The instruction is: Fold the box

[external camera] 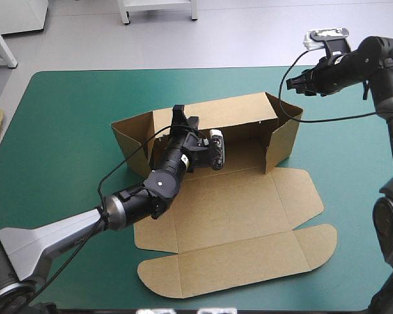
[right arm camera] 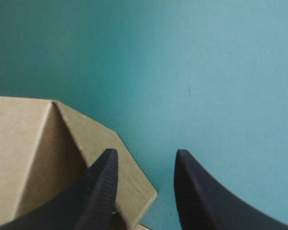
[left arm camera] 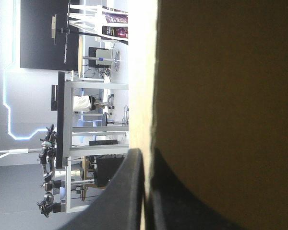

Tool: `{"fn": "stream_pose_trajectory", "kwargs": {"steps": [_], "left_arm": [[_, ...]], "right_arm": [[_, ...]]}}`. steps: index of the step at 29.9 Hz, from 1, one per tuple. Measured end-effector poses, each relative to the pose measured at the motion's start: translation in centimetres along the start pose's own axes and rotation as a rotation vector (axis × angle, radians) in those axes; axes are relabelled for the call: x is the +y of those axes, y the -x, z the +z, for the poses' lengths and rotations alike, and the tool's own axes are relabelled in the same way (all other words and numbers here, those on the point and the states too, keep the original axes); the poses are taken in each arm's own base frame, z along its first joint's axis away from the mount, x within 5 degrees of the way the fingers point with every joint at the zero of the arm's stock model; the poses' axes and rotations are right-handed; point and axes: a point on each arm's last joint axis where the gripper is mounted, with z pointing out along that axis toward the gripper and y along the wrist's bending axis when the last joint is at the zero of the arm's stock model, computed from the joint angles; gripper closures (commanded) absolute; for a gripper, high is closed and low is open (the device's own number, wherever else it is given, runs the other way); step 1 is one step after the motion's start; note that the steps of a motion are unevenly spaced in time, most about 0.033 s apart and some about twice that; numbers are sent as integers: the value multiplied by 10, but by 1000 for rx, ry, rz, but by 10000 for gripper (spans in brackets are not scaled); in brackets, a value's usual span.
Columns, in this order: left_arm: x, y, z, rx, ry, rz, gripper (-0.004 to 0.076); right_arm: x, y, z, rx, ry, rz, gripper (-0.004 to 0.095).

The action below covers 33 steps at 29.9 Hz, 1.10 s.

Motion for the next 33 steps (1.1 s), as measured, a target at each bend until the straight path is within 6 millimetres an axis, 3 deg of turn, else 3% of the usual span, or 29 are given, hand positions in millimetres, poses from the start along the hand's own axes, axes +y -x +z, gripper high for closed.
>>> {"fn": "stream_pose_trajectory", "kwargs": {"steps": [4, 8, 14, 18, 26, 33], "left_arm": [[0, 0, 0, 0, 0, 0, 732], [0, 0, 0, 0, 0, 0, 732], [0, 0, 0, 0, 0, 0, 732], [0, 0, 0, 0, 0, -1, 732], [0, 0, 0, 0, 0, -1, 732], [0, 0, 0, 0, 0, -1, 732]], "right_arm": [[-9, 1, 36, 86, 13, 17, 554], [-12, -2, 53, 124, 30, 13, 560], [-8, -7, 52, 130, 70, -46, 562], [-5, -20, 51, 165, 96, -70, 607], [9, -61, 45, 72, 171, -111, 648], [17, -101, 37, -36, 170, -269, 651]]}}
